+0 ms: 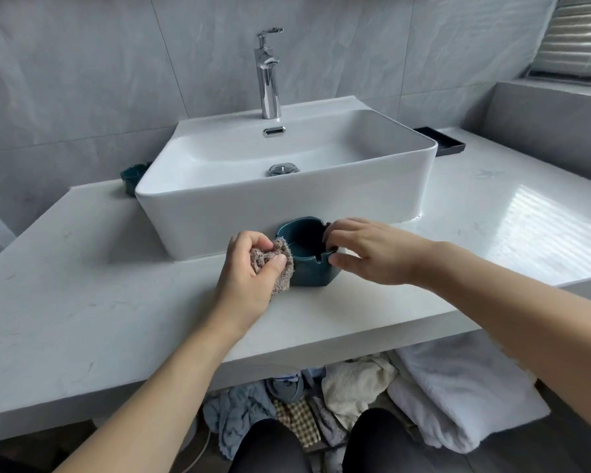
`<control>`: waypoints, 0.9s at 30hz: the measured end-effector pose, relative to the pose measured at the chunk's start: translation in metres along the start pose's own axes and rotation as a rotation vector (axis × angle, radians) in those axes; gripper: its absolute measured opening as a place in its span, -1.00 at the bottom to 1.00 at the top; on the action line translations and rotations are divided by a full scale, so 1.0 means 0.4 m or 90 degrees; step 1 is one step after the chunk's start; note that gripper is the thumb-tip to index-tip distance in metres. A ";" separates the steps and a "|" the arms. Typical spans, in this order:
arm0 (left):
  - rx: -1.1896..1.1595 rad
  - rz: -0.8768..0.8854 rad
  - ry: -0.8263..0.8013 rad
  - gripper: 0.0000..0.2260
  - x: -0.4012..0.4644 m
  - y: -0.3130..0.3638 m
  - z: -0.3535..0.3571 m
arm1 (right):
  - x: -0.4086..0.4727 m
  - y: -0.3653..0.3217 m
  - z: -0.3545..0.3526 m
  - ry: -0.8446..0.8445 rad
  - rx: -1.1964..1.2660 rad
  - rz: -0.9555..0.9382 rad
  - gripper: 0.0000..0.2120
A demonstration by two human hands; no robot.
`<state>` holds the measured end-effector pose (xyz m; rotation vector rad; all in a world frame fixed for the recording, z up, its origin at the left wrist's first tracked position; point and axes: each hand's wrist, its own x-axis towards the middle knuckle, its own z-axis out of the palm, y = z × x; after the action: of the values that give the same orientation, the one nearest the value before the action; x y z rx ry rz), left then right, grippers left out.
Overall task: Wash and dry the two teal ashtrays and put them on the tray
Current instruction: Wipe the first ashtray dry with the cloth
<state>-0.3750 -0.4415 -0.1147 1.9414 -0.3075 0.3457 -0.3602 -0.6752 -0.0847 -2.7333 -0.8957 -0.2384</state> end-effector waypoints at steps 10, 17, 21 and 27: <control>0.211 0.165 -0.048 -0.78 -0.018 -0.012 0.005 | 0.005 0.004 0.040 0.028 0.026 -0.060 -0.57; 0.134 0.133 0.030 -0.83 -0.019 0.003 -0.001 | 0.011 -0.023 0.064 0.074 0.011 -0.060 -0.67; 0.174 0.123 -0.030 -0.83 -0.017 -0.001 0.005 | 0.017 -0.030 0.077 0.128 0.030 -0.060 -0.69; 0.305 0.203 -0.031 -0.87 -0.028 -0.002 0.025 | 0.014 -0.041 0.086 0.152 -0.056 -0.012 -0.69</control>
<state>-0.3843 -0.4498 -0.1234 2.3741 -0.6141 0.6254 -0.3631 -0.6493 -0.1131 -2.7001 -0.8628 -0.6057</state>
